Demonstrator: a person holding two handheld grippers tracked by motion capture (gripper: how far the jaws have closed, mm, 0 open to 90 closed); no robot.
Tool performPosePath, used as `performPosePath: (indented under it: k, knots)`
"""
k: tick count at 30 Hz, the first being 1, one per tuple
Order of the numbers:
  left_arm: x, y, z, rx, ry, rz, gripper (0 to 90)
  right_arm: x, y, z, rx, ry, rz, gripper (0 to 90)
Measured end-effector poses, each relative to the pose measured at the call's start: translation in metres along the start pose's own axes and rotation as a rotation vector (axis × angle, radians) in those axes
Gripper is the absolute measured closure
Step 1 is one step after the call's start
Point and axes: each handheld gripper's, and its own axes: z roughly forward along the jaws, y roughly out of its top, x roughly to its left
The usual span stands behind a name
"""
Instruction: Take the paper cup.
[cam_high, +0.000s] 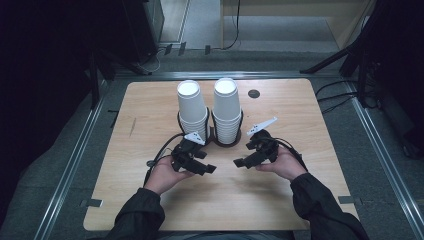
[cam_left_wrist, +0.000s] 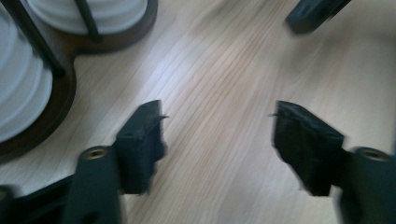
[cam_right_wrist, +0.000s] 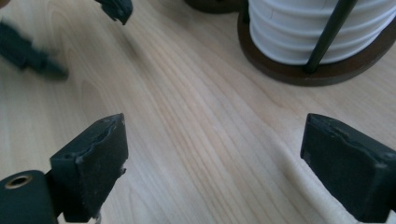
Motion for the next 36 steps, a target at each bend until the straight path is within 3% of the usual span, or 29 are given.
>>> performPosePath:
  k: [4,9,12,19,26,29,33,36]
  knots:
    - [0.001,0.001,-0.003,-0.021,-0.009,-0.013,38.3,-0.002,0.000,-0.004,-0.010,0.002,0.002,14.0]
    - [-0.003,0.004,-0.004,-0.032,0.024,0.013,41.2,0.000,0.002,-0.015,-0.071,0.010,-0.019,24.7]
    - [-0.003,0.005,-0.002,-0.024,0.035,0.016,42.1,-0.001,0.002,-0.017,-0.071,0.018,-0.024,32.4]
    - [-0.003,0.006,-0.002,-0.036,0.010,-0.004,46.5,0.001,0.001,-0.021,-0.058,0.008,-0.036,45.2]
    - [-0.004,0.007,-0.003,-0.048,0.031,-0.013,51.9,0.000,-0.001,-0.023,-0.061,0.005,-0.036,48.1]
    - [-0.004,0.007,-0.004,-0.049,0.032,-0.006,58.2,-0.001,-0.002,-0.022,-0.064,0.004,-0.031,48.3]
    - [-0.004,0.007,-0.005,-0.055,0.012,-0.017,66.5,0.000,-0.002,-0.022,-0.062,0.005,-0.047,48.8]
    - [-0.004,0.008,-0.005,-0.058,0.005,-0.024,71.6,0.000,-0.002,-0.022,-0.057,0.009,-0.031,48.4]
